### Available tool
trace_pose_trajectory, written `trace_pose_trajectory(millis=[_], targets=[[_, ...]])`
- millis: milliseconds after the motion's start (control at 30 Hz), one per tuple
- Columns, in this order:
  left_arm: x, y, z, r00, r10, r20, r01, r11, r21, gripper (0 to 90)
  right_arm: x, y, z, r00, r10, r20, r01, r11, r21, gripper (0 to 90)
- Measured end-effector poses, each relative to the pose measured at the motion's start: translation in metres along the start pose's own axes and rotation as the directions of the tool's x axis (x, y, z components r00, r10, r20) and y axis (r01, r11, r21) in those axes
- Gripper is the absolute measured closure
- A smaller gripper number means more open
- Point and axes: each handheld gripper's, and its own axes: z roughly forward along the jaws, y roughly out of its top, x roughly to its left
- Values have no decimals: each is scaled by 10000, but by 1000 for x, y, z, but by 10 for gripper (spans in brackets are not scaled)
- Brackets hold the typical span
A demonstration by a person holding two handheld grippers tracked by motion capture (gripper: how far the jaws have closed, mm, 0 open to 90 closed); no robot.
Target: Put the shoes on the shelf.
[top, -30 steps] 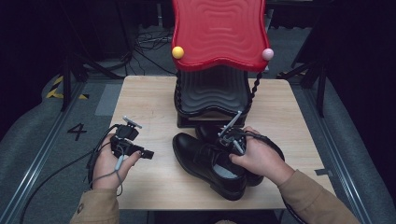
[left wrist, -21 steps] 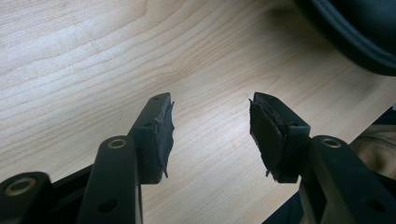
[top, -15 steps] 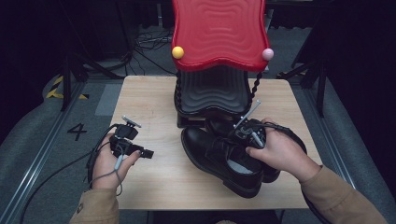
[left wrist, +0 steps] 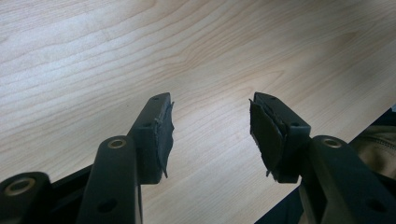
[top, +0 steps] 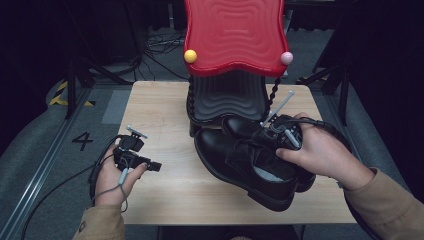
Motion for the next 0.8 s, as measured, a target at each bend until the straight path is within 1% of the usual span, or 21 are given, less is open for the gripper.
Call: trace_pose_trajectory(millis=[33,100,133,200,267,300,333,367,433,533,567,633,800], targets=[[1,-1,-1,10000,-15,-5,15,10000,2,491,2,0,-5,10000,2,13,-2,10000,-47,829],[2,-5,-2,9998,-191,-42,190,9998,-64,491,4,1,-18,10000,-85,37,86,9997,-230,828],[2,-5,-2,9998,-191,-42,190,9998,-64,491,4,1,-18,10000,-85,37,86,9997,-230,828],[4,-8,-4,9998,-205,-35,205,9998,-29,491,7,2,-30,9999,-124,89,128,9991,-404,828],[6,-12,-5,9995,-289,-100,288,9996,-65,491,9,3,-42,9997,-169,150,178,9981,-586,827],[6,-13,-6,9995,-315,-66,315,9995,-71,491,11,4,-47,9998,-125,142,134,9978,-643,827],[6,-14,-7,9991,-411,-92,410,9991,-127,491,11,5,-51,9997,-193,168,204,9973,-700,827],[7,-15,-7,9992,-385,-99,384,9992,-133,491,12,6,-56,9997,-170,195,184,9968,-780,827],[8,-16,-8,9990,-424,-135,423,9990,-135,491,14,7,-63,9997,-204,150,217,9961,-859,827],[9,-18,-9,9988,-475,-92,473,9987,-173,492,16,10,-74,9996,-196,200,214,9952,-954,827],[9,-18,-9,9986,-527,-86,525,9985,-183,492,17,11,-77,9995,-218,249,241,9948,-993,828],[11,-19,-10,9988,-489,-81,488,9986,-181,491,19,12,-84,9992,-186,342,221,9943,-1045,828],[12,-18,-10,9985,-543,-35,542,9983,-218,492,26,18,-104,9986,-142,508,200,9931,-1156,828]])
